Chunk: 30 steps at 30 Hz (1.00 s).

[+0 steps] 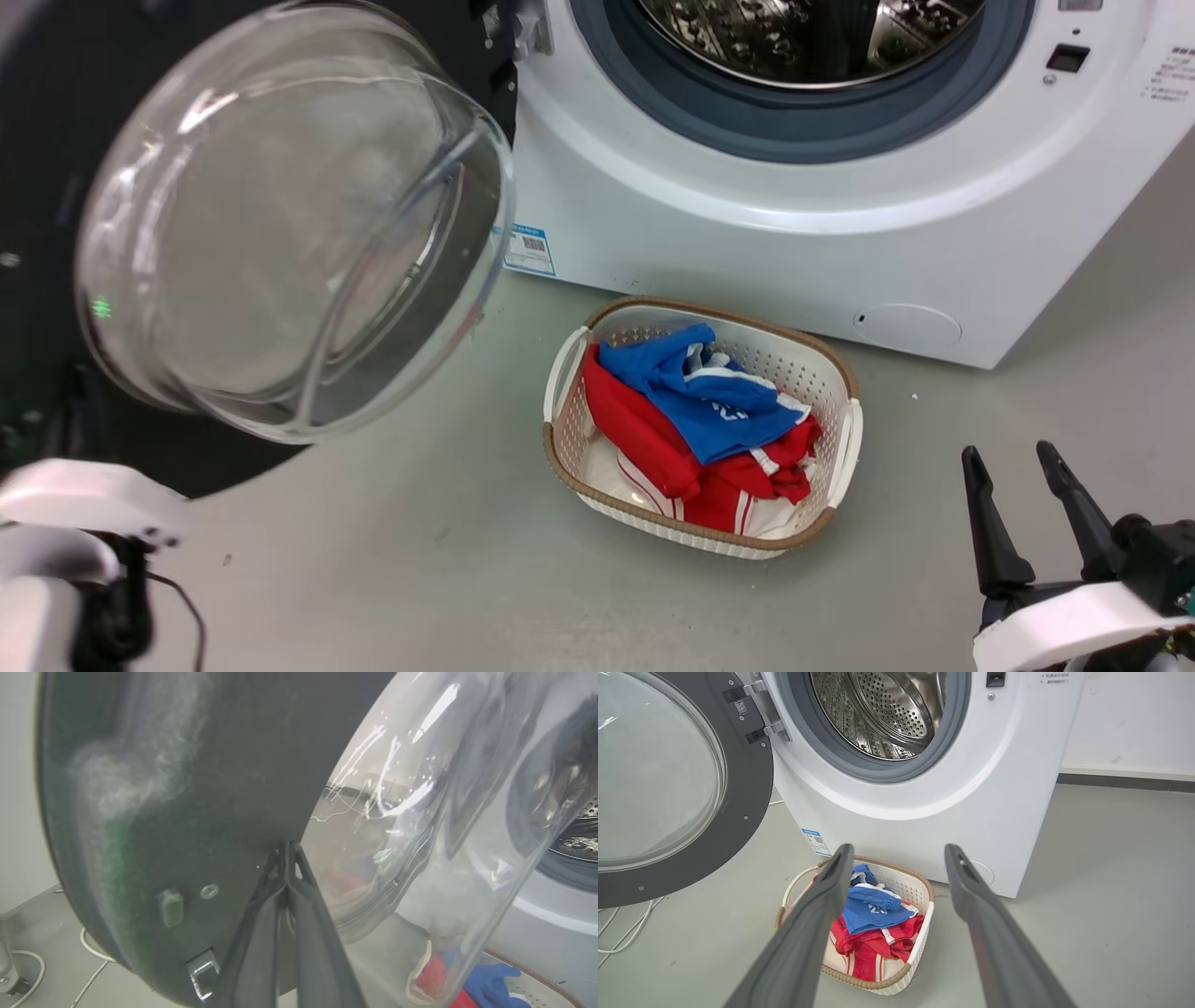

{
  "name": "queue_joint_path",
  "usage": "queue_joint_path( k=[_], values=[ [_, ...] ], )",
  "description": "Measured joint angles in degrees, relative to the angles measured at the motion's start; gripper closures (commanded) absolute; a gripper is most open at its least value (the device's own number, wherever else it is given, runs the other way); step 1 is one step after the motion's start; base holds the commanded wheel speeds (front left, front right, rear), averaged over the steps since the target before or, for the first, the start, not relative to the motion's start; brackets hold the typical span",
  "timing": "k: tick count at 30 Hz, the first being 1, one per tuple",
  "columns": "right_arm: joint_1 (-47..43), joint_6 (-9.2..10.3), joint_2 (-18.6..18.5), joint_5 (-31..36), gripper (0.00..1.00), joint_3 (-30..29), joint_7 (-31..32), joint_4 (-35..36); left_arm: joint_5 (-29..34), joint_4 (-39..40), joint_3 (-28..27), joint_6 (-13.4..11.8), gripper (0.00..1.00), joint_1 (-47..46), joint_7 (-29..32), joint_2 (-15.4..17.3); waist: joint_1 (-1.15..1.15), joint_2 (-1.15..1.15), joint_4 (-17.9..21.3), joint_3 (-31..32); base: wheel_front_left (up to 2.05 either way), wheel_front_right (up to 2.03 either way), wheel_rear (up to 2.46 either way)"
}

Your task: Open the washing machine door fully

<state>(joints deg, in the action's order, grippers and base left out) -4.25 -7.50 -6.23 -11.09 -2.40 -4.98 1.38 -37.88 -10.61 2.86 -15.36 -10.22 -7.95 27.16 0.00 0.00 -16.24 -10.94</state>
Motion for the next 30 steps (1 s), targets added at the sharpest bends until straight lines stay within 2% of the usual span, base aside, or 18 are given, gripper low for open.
queue_joint_path(
  k=[7,13,20,30],
  values=[
    [1.7,0.00,-0.5,-0.4,0.00,0.4,-0.2,-0.5,-2.5,-5.5,-3.4,2.3,1.00,-3.6,1.0,4.1,0.00,0.00,0.9,-1.7,0.00,0.00,0.00],
    [2.3,0.00,-0.9,-0.6,0.00,0.3,-0.6,-1.1,-3.3,-9.1,-4.5,3.4,1.00,-5.7,0.6,5.4,0.00,0.00,1.4,-2.4,0.00,0.00,0.00],
    [2.6,0.00,-1.3,-0.5,0.00,0.1,-0.8,-1.2,-3.2,-11.3,-4.0,3.7,1.00,-6.8,-0.9,5.0,0.00,0.00,1.2,-2.0,0.00,0.00,0.00],
    [1.5,0.00,-0.5,-0.5,0.00,0.1,-0.9,-2.0,-0.6,-7.5,-1.1,2.2,1.00,-1.1,-4.6,0.7,0.00,0.00,0.3,1.5,0.00,0.00,0.00]
  ],
)
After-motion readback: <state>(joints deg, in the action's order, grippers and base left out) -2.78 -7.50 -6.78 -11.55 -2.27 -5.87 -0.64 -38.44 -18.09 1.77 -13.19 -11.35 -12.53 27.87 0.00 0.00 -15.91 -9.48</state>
